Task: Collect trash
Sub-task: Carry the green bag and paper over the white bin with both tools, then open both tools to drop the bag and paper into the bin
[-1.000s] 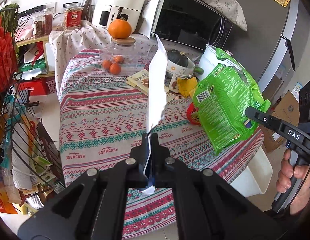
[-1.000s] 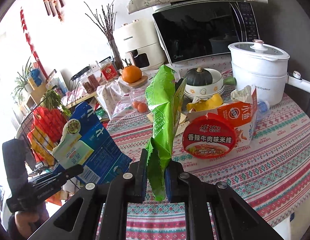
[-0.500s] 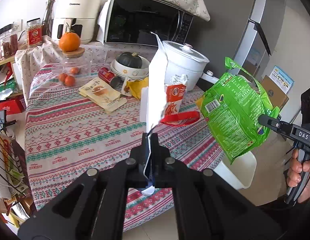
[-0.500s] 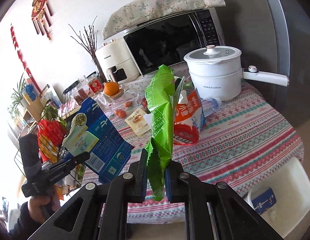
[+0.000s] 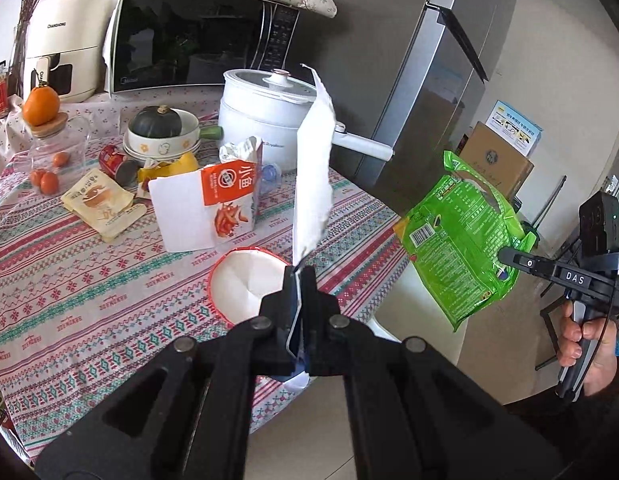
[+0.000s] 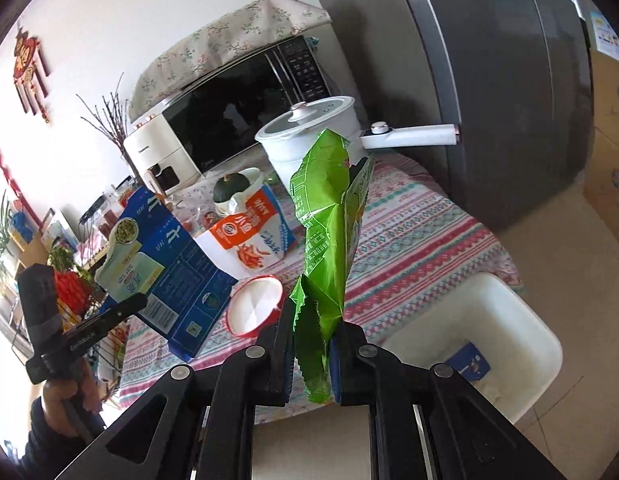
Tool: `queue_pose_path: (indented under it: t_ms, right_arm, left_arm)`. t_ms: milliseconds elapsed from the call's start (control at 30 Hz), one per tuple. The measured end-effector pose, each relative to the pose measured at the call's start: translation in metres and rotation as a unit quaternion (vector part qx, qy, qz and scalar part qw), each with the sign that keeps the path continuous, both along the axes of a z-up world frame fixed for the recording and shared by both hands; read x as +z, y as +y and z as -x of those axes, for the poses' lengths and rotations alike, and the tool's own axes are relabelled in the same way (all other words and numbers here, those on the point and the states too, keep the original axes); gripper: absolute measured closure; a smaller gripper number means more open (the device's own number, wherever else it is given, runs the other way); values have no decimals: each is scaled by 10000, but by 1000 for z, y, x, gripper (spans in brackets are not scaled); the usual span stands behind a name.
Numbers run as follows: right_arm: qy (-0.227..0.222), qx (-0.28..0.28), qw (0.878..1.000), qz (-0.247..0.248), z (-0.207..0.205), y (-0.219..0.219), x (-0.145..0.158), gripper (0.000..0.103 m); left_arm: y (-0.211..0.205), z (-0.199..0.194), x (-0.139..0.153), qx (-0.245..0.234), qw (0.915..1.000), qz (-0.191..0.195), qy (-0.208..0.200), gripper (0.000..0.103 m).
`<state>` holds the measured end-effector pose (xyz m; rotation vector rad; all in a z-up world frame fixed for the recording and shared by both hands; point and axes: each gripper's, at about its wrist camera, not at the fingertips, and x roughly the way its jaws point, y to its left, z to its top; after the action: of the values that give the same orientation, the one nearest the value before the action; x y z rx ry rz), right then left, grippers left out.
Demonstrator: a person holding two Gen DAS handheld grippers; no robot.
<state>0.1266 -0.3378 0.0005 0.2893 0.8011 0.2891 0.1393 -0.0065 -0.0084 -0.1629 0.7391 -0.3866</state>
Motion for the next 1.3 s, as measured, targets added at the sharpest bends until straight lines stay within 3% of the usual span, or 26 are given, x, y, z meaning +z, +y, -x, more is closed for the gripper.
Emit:
queue_pose_path:
  t_ms: [267, 533, 633, 667, 700, 767, 1300]
  right_arm:
    - [550, -584, 9967, 113, 4, -59, -32, 89]
    - [1336, -1110, 9847, 122, 4, -102, -68, 88]
    - [1592, -1243, 9793, 146, 1, -114, -81, 84]
    - [1712, -1368, 9756, 113, 2, -120, -85, 77]
    - [1795, -1503, 9722, 50, 4, -127, -88, 64]
    - [1802, -1636, 9699, -55, 7, -136, -88, 47]
    - [1879, -1647, 9679, 270, 14, -156, -92, 44]
  left_arm:
    - [-51, -7, -14, -455, 9988, 23, 176, 101]
    - [-113, -11, -28, -1036, 9941, 109, 314, 101]
    - [-139, -13, -36, -1303, 9907, 101, 380, 101]
    - [-148, -13, -40, -1374, 9896, 91, 406, 101]
    - [-156, -14, -44, -1437, 9886, 77, 440, 101]
    - [-171, -16, -51, -1553, 9866, 48, 490, 101]
    - [-234, -38, -107, -2002, 9759, -24, 866, 99]
